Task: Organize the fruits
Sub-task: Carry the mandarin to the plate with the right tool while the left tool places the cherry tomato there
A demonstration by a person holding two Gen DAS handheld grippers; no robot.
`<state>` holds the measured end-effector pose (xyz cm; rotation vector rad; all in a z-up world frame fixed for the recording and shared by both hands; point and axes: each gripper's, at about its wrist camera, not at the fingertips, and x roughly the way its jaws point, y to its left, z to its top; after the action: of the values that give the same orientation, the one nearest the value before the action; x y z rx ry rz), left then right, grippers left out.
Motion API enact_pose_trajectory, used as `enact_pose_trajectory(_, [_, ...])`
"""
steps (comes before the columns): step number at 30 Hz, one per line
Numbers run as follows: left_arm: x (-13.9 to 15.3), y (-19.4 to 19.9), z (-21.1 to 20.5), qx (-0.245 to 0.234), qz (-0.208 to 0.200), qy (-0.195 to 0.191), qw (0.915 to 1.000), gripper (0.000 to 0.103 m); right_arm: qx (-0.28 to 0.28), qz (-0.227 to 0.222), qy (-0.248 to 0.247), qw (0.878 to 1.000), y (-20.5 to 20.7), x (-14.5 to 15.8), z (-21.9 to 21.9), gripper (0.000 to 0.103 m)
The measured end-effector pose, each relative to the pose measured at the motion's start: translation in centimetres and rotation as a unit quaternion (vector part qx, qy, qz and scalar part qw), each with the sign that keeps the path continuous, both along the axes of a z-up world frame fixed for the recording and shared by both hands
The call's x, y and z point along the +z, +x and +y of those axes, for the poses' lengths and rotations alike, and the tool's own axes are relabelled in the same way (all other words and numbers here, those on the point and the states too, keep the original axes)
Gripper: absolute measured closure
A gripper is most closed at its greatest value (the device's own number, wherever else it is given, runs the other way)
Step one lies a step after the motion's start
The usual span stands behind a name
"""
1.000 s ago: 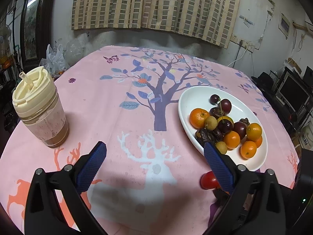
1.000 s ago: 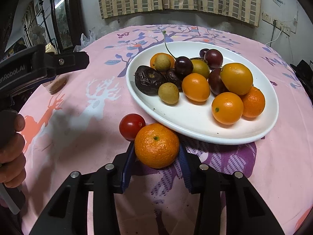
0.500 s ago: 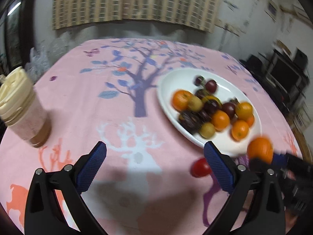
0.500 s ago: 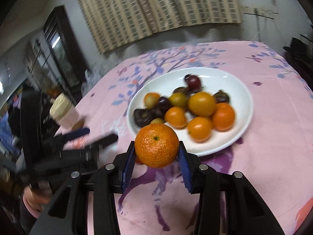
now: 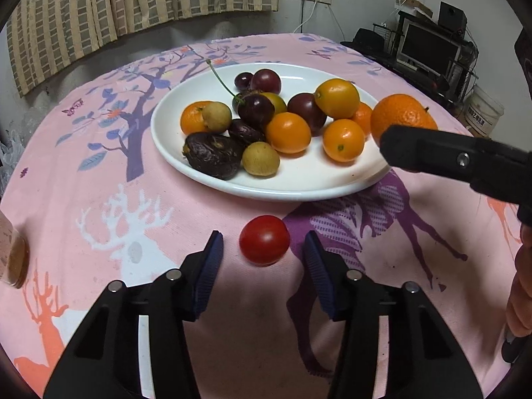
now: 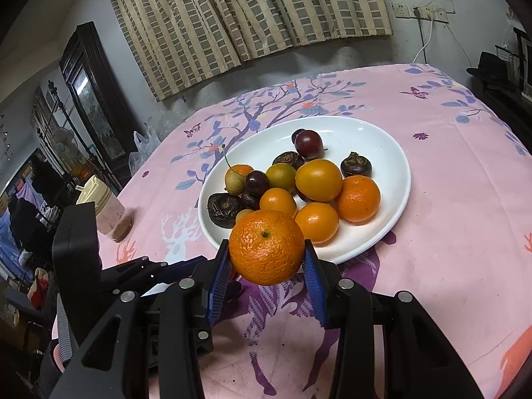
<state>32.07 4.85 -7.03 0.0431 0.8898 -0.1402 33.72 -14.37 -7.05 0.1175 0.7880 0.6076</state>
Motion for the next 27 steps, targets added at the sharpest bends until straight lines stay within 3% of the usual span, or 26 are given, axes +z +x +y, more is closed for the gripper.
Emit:
enact_pose_trajectory(6, [-0.6,0.4,-0.1,-0.006,0.004,-0.003,1.0,0.072,0.0,0.001,-0.006,1.0,0.2,-0.3,0.1,0.06])
enact_pose_trajectory(11, [-0.2,0.0,0.4,-0.004,0.005,-0.021,0.9998,0.073,0.005,-0.009,-0.001,1.0,-0.2,0.0,0.0,0.06])
enact_pose_trajectory(17, [3.6,-1.7,1.3,0.001,-0.055,-0.071,0.996,0.073,-0.041,-0.07,0.041,0.996,0.7,1.7,-1.6,0.06])
enact_pose_trajectory(22, [6.8,2.8,1.2,0.026,-0.091,-0.078,0.9924,0.073,-0.077,-0.077,0.031,0.994,5.1,1.7,-1.2,0.06])
enact_pose_trajectory(27, [6.3,8.5,1.1,0.056,-0.082,-0.076,0.9922,0.073,-0.083,-0.072,0.013,0.994,9.0,1.1,-0.1,0.06])
